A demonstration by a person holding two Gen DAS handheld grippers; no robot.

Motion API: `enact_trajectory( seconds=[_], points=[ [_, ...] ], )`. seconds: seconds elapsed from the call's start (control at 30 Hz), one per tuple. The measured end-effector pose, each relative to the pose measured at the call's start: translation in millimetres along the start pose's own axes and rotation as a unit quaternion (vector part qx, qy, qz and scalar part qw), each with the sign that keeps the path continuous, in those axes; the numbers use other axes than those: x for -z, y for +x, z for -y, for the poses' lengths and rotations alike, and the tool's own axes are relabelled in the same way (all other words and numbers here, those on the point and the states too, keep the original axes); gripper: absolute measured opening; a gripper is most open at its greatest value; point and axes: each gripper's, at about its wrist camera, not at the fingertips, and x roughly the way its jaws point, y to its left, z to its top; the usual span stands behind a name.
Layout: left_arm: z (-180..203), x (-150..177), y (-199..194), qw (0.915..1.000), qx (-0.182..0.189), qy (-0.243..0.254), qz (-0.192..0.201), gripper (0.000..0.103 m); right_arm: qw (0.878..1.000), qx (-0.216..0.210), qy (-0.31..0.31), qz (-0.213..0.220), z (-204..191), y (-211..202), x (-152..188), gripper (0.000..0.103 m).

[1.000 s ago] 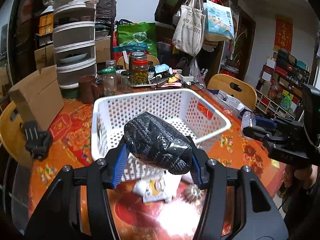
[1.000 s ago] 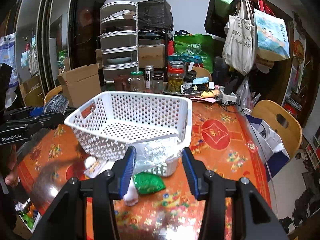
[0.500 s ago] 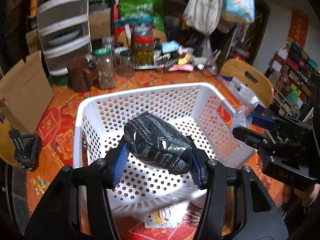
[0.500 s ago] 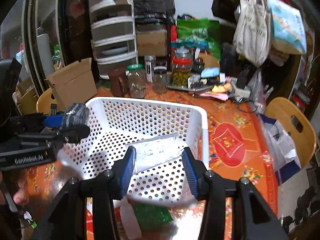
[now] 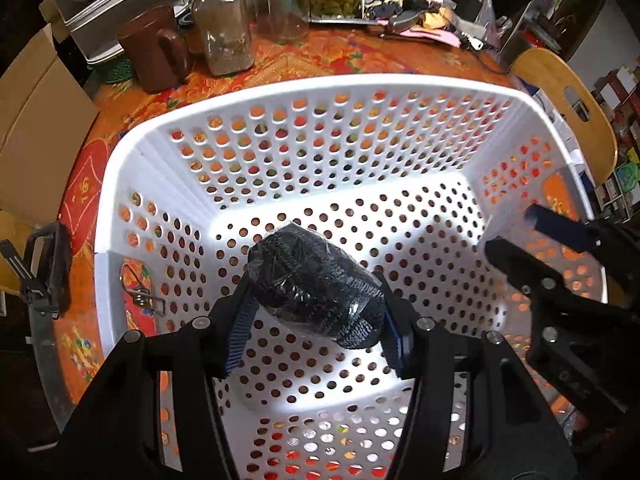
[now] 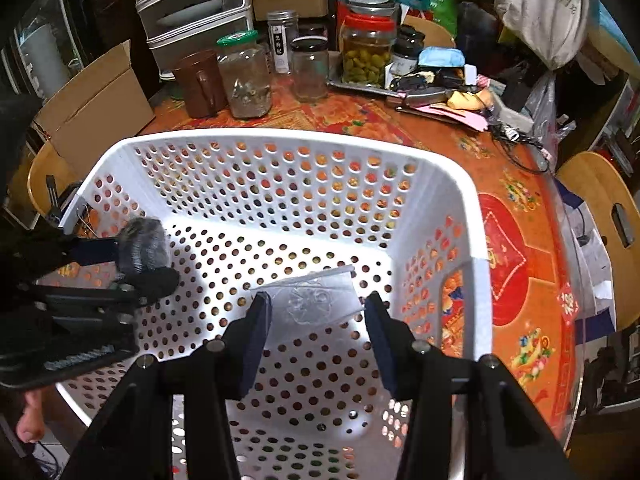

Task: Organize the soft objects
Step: 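Carry both items into the white basket and open both tools to release, then grasp the white round bundle with the left tool while the right tool grasps the green foil packet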

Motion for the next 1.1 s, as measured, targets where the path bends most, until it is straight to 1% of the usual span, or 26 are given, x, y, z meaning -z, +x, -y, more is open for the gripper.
enact_trajectory(
  seconds=[0.07,0.23,0.3,0.37,0.4,0.43,0.5,0.57,0.63,0.67,0.7,0.73,0.77,0.8,0.83,0.9,0.93,0.97,1.0,1.07,1.1],
  points=[
    [0,-2,4,1.0000,-0.004,-0.004,-0.003,0.053,1.000,0.008,-0.013,-0.007,-5,4,0,0.048],
    [-3,6,10,0.9998,-0.006,-0.004,-0.017,0.054,0.998,0.027,-0.045,-0.031,-18,16,-2,0.048],
    [-3,7,13,0.9997,-0.004,-0.005,-0.023,0.056,0.998,0.030,-0.052,-0.037,-21,20,-1,0.049],
    [-3,7,10,0.9999,-0.001,-0.007,-0.015,0.065,0.997,0.032,-0.057,-0.039,-24,20,0,0.051],
    [-4,7,8,0.9999,-0.008,-0.008,-0.009,0.067,0.997,0.035,-0.056,-0.038,-24,17,1,0.053],
    [-6,8,4,0.9999,0.001,-0.012,-0.003,0.067,0.997,0.037,-0.055,-0.034,-23,14,1,0.055],
    [-10,10,-3,0.9995,0.025,-0.021,0.005,0.069,0.998,0.030,-0.046,-0.021,-20,1,2,0.072],
    [-12,17,-19,0.9986,0.040,-0.026,0.020,0.072,0.999,0.020,-0.042,0.002,-17,-17,5,0.077],
    [-10,28,-44,0.9981,0.024,-0.014,0.055,0.076,0.999,0.005,-0.033,0.031,-12,-42,13,0.078],
    [-8,34,-57,0.9972,0.018,-0.008,0.073,0.077,0.999,-0.003,-0.028,0.044,-9,-54,18,0.078],
    [-7,45,-77,0.9949,0.017,0.001,0.099,0.078,0.998,-0.013,-0.023,0.061,-7,-68,26,0.078],
    [-8,57,-94,0.9922,0.021,0.010,0.122,0.082,0.996,-0.023,-0.022,0.080,-4,-83,38,0.078],
    [-9,66,-108,0.9897,0.024,0.016,0.140,0.089,0.995,-0.031,-0.021,0.098,-1,-96,50,0.081],
    [-11,79,-122,0.9864,0.026,0.023,0.160,0.094,0.992,-0.034,-0.016,0.118,2,-109,67,0.084],
    [-14,100,-140,0.9810,0.027,0.030,0.190,0.102,0.990,-0.035,-0.010,0.133,5,-117,82,0.086],
    [-19,138,-155,0.9730,0.023,0.037,0.227,0.103,0.985,-0.047,0.002,0.164,9,-129,122,0.094],
    [-23,156,-155,0.9713,0.023,0.036,0.234,0.103,0.984,-0.053,0.006,0.171,10,-129,139,0.096],
    [-26,169,-153,0.9712,0.025,0.034,0.235,0.103,0.983,-0.060,0.008,0.174,11,-127,155,0.098],
    [-27,182,-149,0.9715,0.031,0.031,0.233,0.103,0.982,-0.070,0.019,0.176,11,-120,176,0.098],
    [-33,210,-123,0.9729,0.061,0.011,0.223,0.103,0.981,-0.079,0.036,0.172,10,-105,199,0.098],
    [-34,219,-111,0.9742,0.068,0.003,0.215,0.103,0.981,-0.090,0.048,0.166,9,-93,212,0.098]
  ],
)
